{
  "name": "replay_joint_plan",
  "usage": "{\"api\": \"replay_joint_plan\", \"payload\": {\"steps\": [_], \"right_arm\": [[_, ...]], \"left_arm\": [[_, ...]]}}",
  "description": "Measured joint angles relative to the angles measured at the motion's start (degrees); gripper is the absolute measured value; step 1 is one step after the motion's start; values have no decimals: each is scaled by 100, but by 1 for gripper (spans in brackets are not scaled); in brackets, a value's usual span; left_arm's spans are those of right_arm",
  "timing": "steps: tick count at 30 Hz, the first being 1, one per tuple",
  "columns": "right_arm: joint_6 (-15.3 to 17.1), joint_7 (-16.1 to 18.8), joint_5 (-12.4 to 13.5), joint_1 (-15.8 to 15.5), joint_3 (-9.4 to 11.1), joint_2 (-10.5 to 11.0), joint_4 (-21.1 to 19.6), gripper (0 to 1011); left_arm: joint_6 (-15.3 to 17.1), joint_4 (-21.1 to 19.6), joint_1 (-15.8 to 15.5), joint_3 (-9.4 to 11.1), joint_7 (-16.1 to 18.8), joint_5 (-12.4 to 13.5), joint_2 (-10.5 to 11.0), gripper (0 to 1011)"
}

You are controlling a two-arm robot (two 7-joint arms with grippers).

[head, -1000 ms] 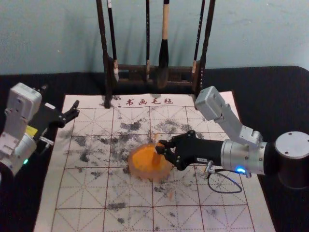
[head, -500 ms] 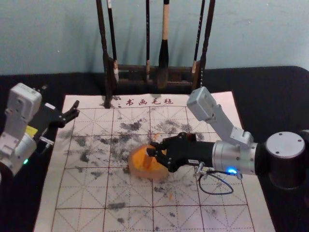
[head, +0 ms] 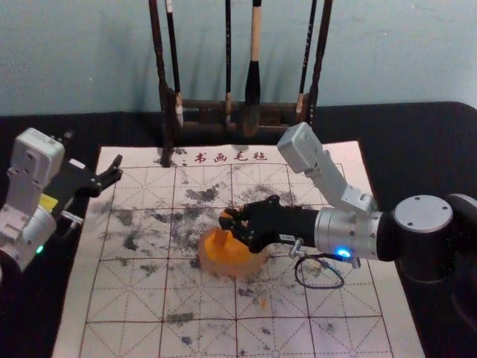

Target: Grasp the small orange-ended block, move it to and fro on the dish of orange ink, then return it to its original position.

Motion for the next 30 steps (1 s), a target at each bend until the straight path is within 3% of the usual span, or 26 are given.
{"api": "replay_joint_plan", "payload": {"steps": [12,30], "right_arm": [[41,-124,15,85,74,-77,139,114],[83,-200,100,-163,267,211,-162,114]], "left_arm": [[0,0,0,0,0,0,0,1001],[0,0,0,0,0,0,0,1001]]}}
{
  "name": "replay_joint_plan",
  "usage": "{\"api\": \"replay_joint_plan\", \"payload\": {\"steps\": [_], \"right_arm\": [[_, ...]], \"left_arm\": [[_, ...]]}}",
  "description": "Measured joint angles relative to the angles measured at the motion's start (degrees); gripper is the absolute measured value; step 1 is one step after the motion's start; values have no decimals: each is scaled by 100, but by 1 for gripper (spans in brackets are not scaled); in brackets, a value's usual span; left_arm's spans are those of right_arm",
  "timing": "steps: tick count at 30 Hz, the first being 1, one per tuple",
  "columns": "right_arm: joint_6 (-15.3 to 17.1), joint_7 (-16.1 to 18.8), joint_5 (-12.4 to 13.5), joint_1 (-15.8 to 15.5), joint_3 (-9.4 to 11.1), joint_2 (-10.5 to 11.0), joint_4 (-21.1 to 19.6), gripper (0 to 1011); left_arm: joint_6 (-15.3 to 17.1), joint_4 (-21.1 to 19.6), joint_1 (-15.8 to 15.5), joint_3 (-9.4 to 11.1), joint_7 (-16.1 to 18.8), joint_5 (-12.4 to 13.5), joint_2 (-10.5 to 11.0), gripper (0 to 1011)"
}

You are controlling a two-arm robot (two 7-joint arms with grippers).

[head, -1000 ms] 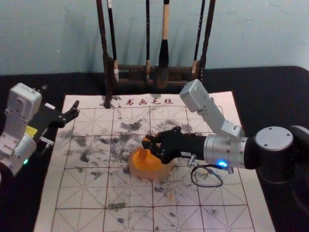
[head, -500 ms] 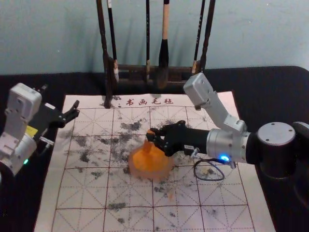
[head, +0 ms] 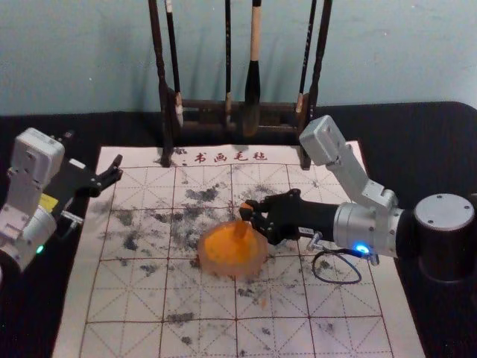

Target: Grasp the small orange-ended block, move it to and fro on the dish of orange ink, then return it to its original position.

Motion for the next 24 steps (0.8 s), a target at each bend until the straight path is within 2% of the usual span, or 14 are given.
{"api": "replay_joint_plan", "payload": {"steps": [11,24], "right_arm": [[33,2,83,-171,60,159,-200,113],[59,60,146,-261,-25,210,-329,114]], "left_arm": [[0,0,0,0,0,0,0,1001],[0,0,0,0,0,0,0,1001]]}}
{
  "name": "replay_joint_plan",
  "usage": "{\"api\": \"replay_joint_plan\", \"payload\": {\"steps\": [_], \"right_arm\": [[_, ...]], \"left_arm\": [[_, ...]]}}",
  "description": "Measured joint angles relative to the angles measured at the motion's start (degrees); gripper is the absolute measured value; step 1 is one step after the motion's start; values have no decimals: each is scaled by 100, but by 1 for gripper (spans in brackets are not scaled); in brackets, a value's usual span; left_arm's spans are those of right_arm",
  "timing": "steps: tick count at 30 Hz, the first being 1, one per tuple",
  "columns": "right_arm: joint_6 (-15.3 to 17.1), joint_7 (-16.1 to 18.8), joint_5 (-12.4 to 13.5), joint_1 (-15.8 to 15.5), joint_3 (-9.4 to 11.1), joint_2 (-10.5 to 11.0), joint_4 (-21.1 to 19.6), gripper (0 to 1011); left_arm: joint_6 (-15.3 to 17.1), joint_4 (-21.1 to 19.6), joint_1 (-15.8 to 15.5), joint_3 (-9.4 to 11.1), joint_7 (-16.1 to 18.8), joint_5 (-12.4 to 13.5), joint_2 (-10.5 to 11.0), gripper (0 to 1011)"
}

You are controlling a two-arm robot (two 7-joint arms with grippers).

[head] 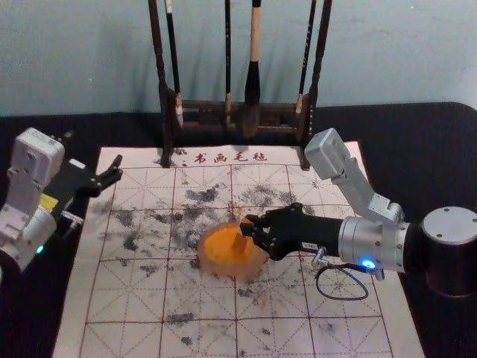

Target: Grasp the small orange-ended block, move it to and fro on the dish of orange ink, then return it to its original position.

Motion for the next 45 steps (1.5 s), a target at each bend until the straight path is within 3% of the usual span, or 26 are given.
{"api": "replay_joint_plan", "payload": {"steps": [26,45], "right_arm": [[17,-77,-15,372,-206,-476,482,113],[-6,-194,-50,383,-42,-439,539,114]], "left_arm": [[0,0,0,0,0,0,0,1001],[0,0,0,0,0,0,0,1001]]}}
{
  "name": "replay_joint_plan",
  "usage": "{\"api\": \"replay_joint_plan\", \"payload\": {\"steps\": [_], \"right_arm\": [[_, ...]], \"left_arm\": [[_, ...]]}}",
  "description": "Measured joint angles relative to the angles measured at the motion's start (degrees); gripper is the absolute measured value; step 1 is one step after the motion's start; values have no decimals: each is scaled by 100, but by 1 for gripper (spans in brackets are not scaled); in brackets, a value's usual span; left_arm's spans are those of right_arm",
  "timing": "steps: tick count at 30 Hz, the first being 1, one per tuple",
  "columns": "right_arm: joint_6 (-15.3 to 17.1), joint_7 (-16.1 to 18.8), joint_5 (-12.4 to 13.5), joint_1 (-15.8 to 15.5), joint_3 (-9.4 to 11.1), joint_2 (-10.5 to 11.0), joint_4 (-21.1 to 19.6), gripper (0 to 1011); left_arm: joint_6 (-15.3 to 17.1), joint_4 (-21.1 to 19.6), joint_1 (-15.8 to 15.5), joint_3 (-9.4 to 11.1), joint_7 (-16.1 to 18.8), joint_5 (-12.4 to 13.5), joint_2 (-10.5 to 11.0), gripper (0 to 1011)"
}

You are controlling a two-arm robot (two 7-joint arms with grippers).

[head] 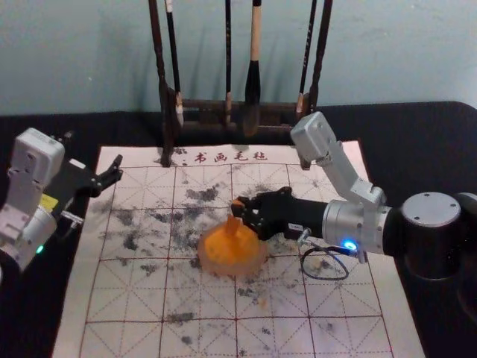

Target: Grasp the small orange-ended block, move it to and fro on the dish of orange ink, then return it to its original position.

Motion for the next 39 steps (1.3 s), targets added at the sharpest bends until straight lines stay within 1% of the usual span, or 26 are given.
{"api": "replay_joint_plan", "payload": {"steps": [8,20,27,31,39], "right_arm": [[-11,-14,42,-105,96,114,-136,114],[-10,-1,77,-285,135,280,-348,114],[-3,10,140,-406,178,385,-524,114],[-3,28,156,-449,178,425,-606,113],[-3,90,162,-494,80,460,-691,113]], "left_arm": [[0,0,0,0,0,0,0,1001],[0,0,0,0,0,0,0,1001],[0,0,0,0,0,0,0,1001],[0,0,0,0,0,0,0,1001],[0,0,0,0,0,0,0,1001]]}}
